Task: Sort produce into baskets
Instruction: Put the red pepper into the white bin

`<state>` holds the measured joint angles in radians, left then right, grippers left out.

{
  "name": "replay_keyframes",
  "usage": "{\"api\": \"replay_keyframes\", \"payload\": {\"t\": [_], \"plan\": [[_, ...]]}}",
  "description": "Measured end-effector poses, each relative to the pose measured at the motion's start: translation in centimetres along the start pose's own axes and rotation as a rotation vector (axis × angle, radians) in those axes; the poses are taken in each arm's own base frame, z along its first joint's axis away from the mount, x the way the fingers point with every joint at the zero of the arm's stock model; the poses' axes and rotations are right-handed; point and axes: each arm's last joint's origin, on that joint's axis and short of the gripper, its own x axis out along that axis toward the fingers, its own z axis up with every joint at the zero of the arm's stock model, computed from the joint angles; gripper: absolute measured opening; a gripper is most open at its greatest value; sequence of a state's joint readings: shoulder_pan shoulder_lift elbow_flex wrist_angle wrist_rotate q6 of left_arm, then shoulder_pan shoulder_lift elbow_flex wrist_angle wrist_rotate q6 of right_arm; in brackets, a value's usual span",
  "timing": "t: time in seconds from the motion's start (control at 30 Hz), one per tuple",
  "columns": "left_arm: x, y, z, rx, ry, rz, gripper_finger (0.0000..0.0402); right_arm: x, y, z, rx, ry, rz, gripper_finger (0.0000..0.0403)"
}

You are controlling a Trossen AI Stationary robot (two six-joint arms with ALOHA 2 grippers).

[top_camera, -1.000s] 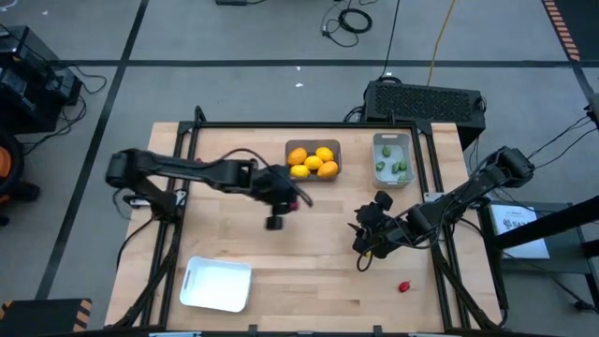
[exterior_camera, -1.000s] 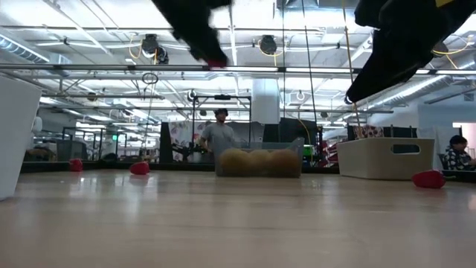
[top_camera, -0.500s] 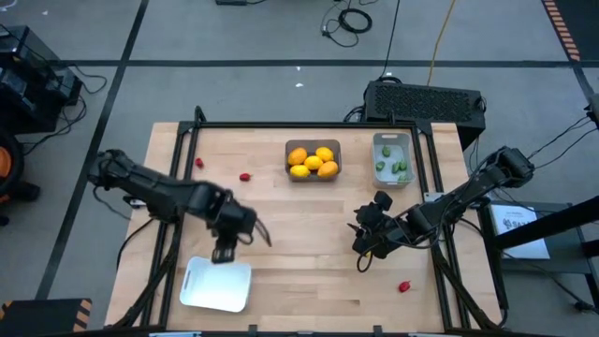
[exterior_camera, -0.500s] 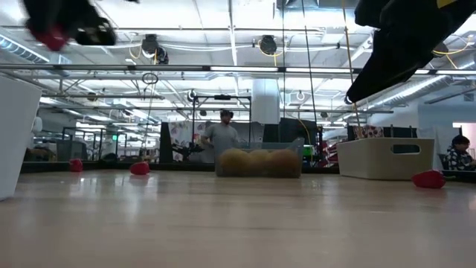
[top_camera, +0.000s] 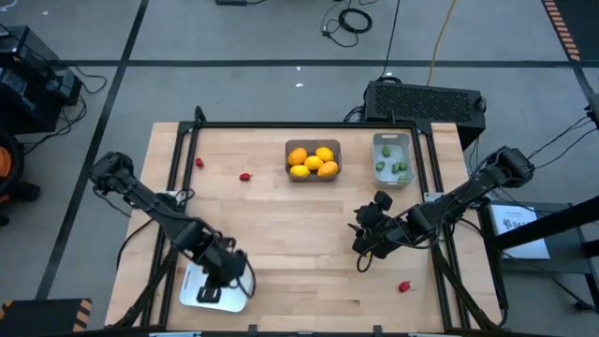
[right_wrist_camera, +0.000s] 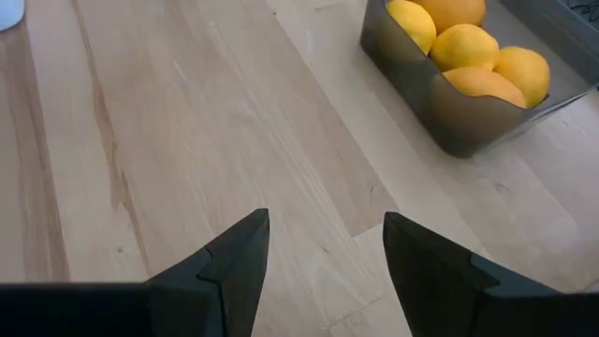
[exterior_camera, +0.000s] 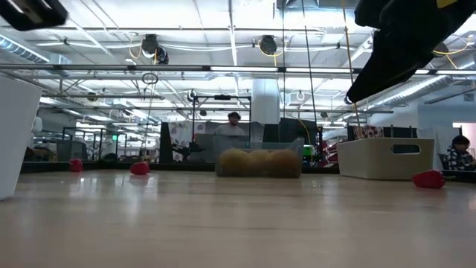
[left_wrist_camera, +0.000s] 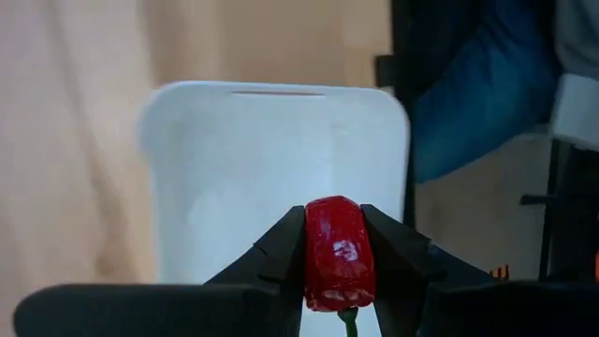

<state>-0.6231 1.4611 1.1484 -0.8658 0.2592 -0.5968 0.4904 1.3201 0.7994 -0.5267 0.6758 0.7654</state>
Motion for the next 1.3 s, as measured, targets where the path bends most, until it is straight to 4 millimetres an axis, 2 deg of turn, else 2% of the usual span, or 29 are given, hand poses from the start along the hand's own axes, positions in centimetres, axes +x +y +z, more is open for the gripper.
{"api": "replay_keyframes", "payload": {"t": [0.17, 0.43, 0.8, 0.93, 1.13, 1.3], "plan": [[1.4, -1.3, -0.2, 0.051, 0.010, -0.015, 0.0096, 0.0, 0.0, 0.0, 0.000, 0.000, 0.000, 0.0201], [3.1, -1.3, -0.4, 0.052, 0.060, 0.053, 0.0100, 0.3, -0.2, 0.3, -0.011, -0.003, -0.010, 0.0201], [3.2, -0.7, -0.4, 0.044, 0.028, 0.168, 0.0193, 0.6, -0.6, 0.6, -0.006, -0.002, -0.028, 0.0201], [3.0, 0.0, 0.2, 0.026, 0.024, 0.162, 0.0217, 0.6, -0.6, 0.6, -0.015, -0.002, -0.027, 0.0201], [2.5, 1.3, 1.2, 0.076, 0.031, 0.131, 0.0223, 0.6, -0.6, 0.6, -0.014, -0.002, -0.027, 0.0201], [1.9, 3.1, 2.2, 0.139, -0.017, 0.237, 0.0224, 0.6, -0.6, 0.6, -0.010, -0.007, -0.022, 0.0201]]}}
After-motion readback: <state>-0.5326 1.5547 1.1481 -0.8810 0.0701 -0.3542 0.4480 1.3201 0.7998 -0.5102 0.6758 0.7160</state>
